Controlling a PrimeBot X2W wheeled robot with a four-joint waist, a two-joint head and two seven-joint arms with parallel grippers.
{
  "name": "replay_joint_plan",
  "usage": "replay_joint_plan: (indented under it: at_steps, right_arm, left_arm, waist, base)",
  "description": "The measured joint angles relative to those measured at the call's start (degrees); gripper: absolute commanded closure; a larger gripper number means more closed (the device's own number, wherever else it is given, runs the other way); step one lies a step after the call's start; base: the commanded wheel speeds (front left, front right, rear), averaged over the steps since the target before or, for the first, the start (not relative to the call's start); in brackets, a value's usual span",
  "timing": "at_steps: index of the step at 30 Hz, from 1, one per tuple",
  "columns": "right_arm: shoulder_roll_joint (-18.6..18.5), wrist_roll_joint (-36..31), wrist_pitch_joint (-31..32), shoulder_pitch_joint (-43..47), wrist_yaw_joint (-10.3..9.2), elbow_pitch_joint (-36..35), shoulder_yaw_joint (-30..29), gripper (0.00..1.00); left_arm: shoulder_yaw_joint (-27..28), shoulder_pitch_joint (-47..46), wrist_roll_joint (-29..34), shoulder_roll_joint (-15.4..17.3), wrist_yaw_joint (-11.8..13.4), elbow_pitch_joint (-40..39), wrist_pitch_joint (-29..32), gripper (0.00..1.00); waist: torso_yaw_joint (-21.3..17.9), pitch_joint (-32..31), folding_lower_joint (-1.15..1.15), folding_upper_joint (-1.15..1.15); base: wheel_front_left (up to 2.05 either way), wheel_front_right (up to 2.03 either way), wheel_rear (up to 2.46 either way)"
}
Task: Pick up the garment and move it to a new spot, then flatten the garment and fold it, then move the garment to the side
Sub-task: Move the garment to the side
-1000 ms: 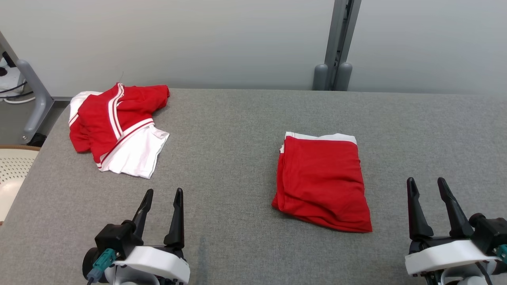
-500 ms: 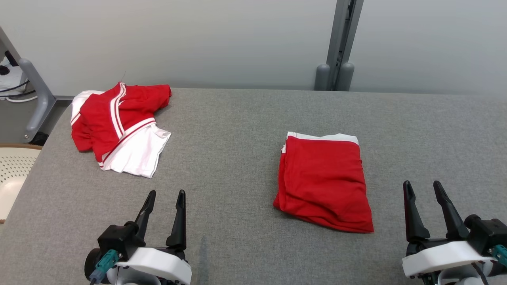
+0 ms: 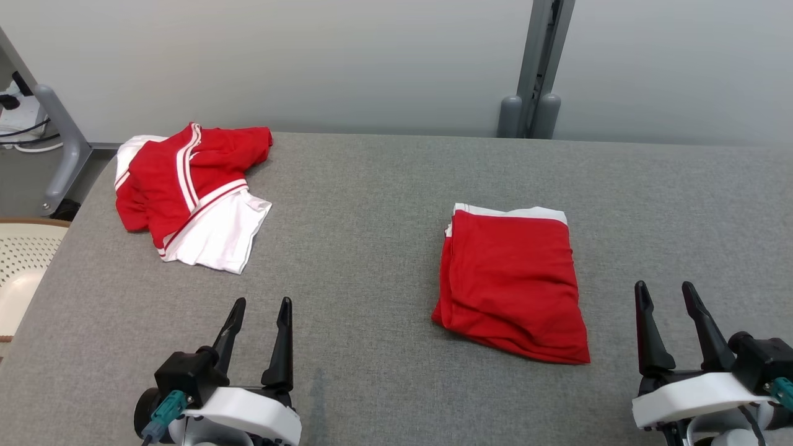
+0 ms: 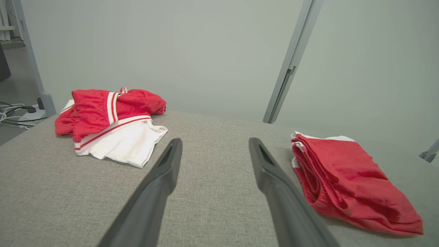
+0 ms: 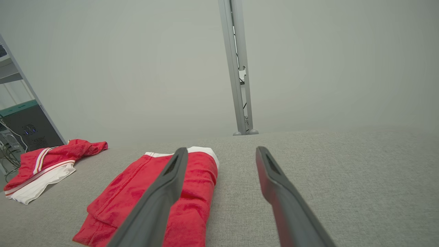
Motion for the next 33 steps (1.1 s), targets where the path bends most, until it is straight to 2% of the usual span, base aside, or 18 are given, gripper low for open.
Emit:
replay_joint_plan:
  at_steps: [5, 10, 14, 23, 27, 33]
  right_arm:
    - [0.0, -1.4, 2.3, -2.8, -0.01, 2.8, -0.5, 0.00]
    - [-0.4, -1.7, 10.4, -7.5, -0.01, 6.5, -1.7, 0.00]
    - [-3.3, 1.9, 19.2, -10.6, -0.01, 9.6, 0.1, 0.00]
    - [-9.9, 13.8, 32.1, -14.3, -0.01, 12.1, 5.6, 0.00]
    - [-11.9, 16.1, 34.8, -16.2, -0.01, 13.9, 7.0, 0.00]
    - [-12.3, 19.9, 38.5, -19.7, -0.01, 19.0, 8.4, 0.00]
  left_arm:
    - [-0.2, -0.3, 0.0, -0.1, -0.1, 0.1, 0.0, 0.00]
    - [-0.6, -0.7, 0.0, -0.1, -0.1, 0.3, 0.0, 0.00]
    - [-1.3, -1.5, -0.2, -0.2, -0.1, 0.6, 0.0, 0.00]
    - [-2.6, -1.8, -1.5, -0.2, 0.3, 0.5, 0.0, 0.00]
    - [-2.9, -2.2, -1.6, -0.2, 0.5, 0.4, 0.0, 0.00]
    - [-3.5, -2.7, -1.7, -0.2, 0.8, 0.0, 0.0, 0.00]
  waist:
    - [0.9, 0.9, 0.00, 0.00]
    - [2.1, 2.2, 0.00, 0.00]
    - [3.4, 3.2, 0.00, 0.00]
    - [6.3, 5.0, 0.00, 0.00]
    - [7.4, 5.7, 0.00, 0.00]
    - [8.3, 7.0, 0.00, 0.00]
  base:
    - [0.00, 0.00, 0.00]
    - [0.00, 0.00, 0.00]
    - [0.00, 0.00, 0.00]
    - [0.00, 0.00, 0.00]
    - [0.00, 0.00, 0.00]
    - [0.00, 0.00, 0.00]
